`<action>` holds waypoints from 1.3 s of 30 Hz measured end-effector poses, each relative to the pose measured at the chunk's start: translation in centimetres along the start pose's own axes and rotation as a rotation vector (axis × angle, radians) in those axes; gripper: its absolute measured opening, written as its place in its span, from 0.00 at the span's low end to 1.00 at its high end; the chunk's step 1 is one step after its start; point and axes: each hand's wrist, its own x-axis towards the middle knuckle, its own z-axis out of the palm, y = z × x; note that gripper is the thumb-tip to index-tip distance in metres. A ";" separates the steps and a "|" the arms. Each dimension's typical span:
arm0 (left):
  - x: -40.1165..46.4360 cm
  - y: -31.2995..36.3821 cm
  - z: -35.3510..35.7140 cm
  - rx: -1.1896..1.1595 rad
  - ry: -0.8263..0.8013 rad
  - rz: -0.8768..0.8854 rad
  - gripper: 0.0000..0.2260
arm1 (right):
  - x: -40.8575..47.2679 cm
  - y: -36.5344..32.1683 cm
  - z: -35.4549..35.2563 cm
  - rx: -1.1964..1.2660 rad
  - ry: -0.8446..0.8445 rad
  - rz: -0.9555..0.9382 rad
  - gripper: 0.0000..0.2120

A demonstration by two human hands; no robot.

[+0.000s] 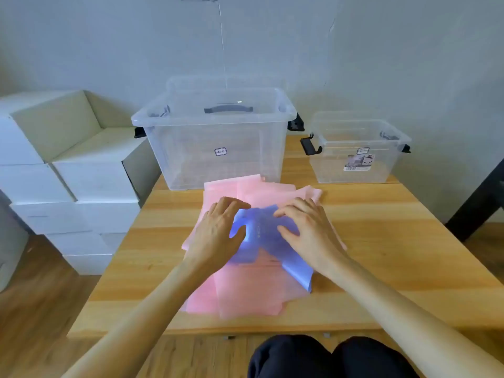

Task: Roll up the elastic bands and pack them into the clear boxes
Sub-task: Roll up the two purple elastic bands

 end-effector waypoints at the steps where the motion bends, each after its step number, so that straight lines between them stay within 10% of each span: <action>1: 0.4 -0.3 0.4 0.013 -0.001 -0.008 0.19 | 0.2 0.4 0.3 0.008 0.013 0.000 0.12; 8: 2.7 -1.1 0.0 -0.103 0.007 -0.340 0.04 | 1.1 1.9 -0.3 0.140 -0.084 0.154 0.04; 13: 4.6 -0.7 -2.0 -0.850 -0.148 -0.752 0.04 | 1.4 2.8 -3.0 0.795 -0.193 0.450 0.06; 22: 5.7 -0.3 -1.0 -1.566 -0.085 -1.013 0.09 | 0.4 4.7 -6.4 1.134 -0.224 0.477 0.23; 25: 5.3 -0.1 -1.2 -1.409 -0.189 -0.953 0.15 | 0.0 4.4 -7.4 1.139 -0.201 0.433 0.12; 31: 4.9 1.4 -2.6 -0.326 -0.147 -0.409 0.14 | 0.0 3.5 -7.8 1.135 -0.166 0.404 0.07; 35: 4.8 5.0 -2.8 -0.343 -0.191 -0.041 0.15 | 0.1 3.4 -7.2 1.116 -0.156 0.453 0.09; 39: 5.3 7.0 -2.5 -0.538 -0.152 -0.201 0.10 | 0.1 3.3 -6.7 1.105 -0.152 0.482 0.08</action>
